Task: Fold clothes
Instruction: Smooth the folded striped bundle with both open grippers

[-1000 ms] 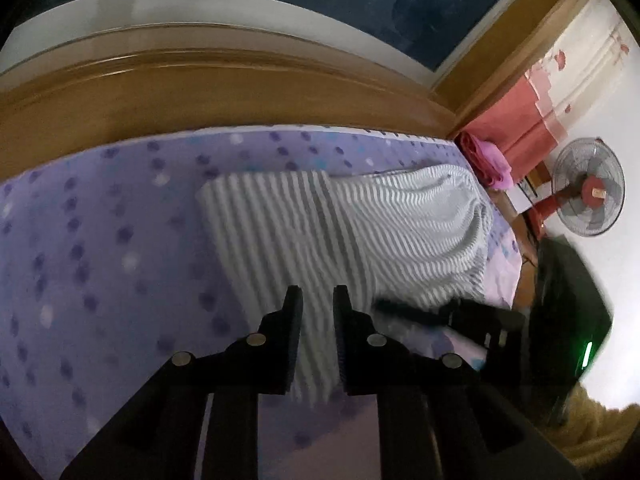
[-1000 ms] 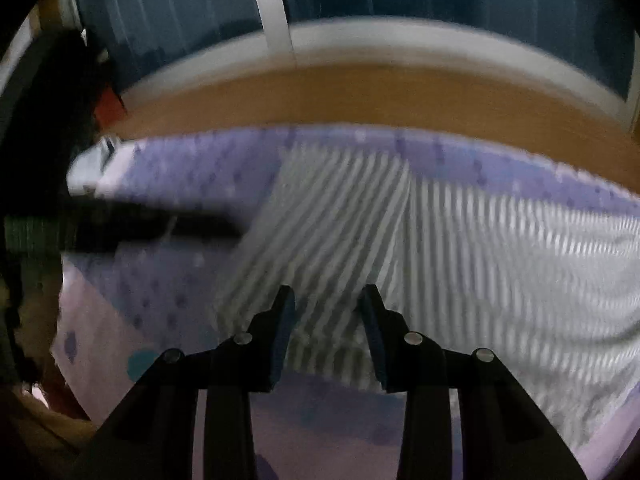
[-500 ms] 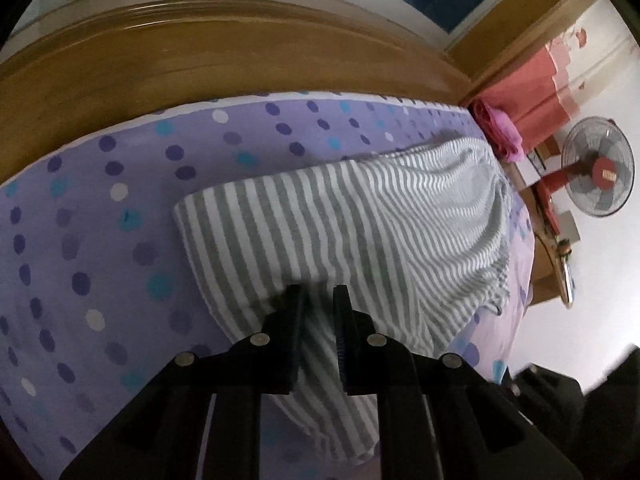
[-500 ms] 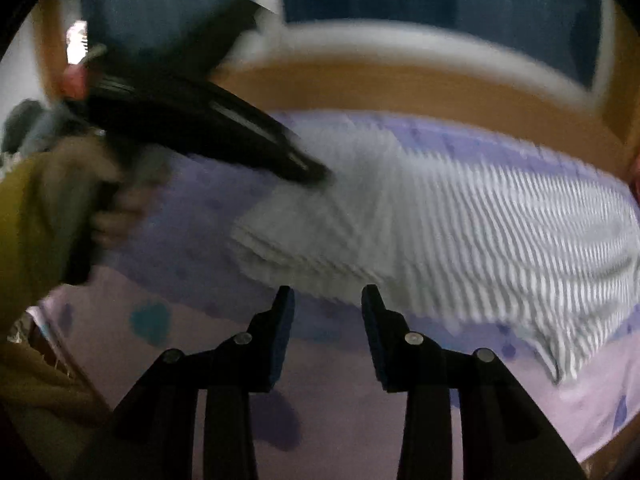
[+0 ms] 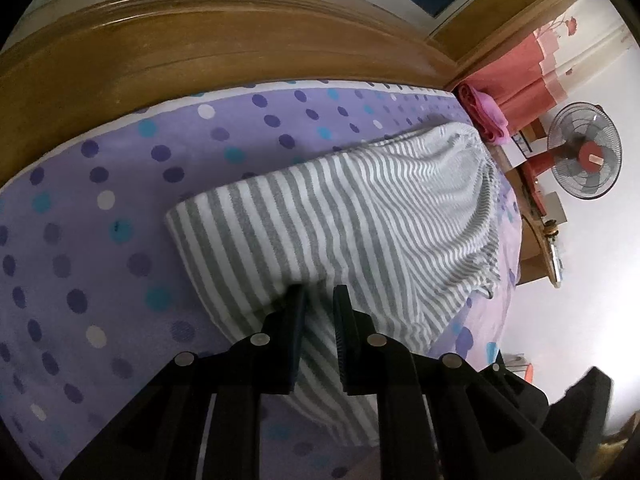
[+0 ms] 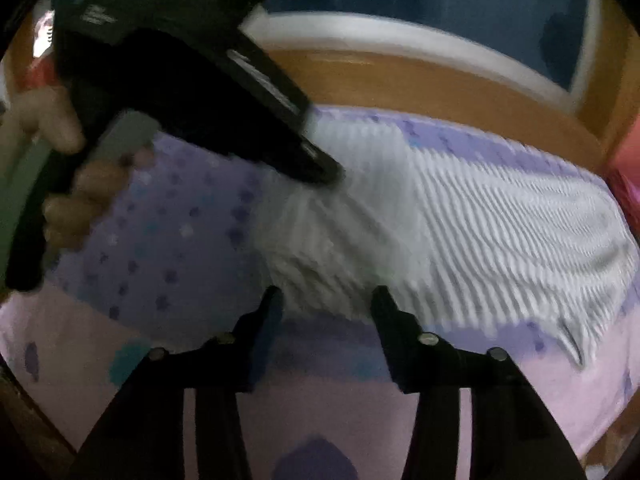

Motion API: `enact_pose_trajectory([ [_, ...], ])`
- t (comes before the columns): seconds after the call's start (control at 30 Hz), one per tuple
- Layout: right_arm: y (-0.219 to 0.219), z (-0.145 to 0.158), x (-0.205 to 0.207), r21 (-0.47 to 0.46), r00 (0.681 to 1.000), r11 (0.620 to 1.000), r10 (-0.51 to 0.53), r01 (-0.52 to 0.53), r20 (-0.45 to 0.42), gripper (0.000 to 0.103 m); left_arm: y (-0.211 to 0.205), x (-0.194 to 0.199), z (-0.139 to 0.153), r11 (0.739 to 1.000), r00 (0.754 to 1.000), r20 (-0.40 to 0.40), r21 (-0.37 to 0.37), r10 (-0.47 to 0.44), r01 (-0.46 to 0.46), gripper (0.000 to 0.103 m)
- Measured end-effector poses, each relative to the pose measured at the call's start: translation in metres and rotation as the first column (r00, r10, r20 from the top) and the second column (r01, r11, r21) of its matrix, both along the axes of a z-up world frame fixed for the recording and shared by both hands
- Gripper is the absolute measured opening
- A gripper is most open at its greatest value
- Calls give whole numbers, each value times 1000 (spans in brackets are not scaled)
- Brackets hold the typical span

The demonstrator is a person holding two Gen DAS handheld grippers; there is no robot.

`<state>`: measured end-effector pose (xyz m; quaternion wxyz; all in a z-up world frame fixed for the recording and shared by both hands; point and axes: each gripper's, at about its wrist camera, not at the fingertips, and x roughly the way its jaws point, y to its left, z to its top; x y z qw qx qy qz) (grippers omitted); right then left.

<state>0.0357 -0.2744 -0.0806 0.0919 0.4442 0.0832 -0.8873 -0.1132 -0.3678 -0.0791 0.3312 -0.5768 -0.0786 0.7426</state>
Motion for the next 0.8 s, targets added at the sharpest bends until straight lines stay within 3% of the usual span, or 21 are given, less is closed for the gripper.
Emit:
enact_pose_trajectory([
  [0.13, 11, 11, 15, -70, 1000, 997, -13, 13, 1, 41, -6, 6, 7, 1000, 1000, -19, -3, -12, 12, 14],
  [0.27, -8, 30, 13, -111, 992, 994, -1, -13, -129, 42, -10, 8, 10, 999, 999, -40, -25, -31, 30, 16],
  [0.37, -26, 32, -1, -122, 985, 992, 18, -39, -170, 42, -10, 7, 5, 998, 998, -34, -45, -48, 46, 16],
  [0.53, -37, -1, -15, -74, 997, 996, 38, -43, -71, 42, -16, 5, -3, 998, 998, -10, 3, -64, 64, 16],
  [0.7, -33, 8, 0, -67, 998, 997, 40, -42, -40, 44, -28, 7, 0, 996, 998, -5, 52, -67, 67, 16],
  [0.77, -31, 11, 3, -60, 999, 998, 32, -32, -5, 47, -36, 9, 4, 997, 998, -18, 53, -58, 58, 19],
  [0.8, -30, 10, 6, -45, 1000, 999, 24, -23, 7, 47, -41, 9, 6, 997, 999, -27, 56, -47, 48, 28],
])
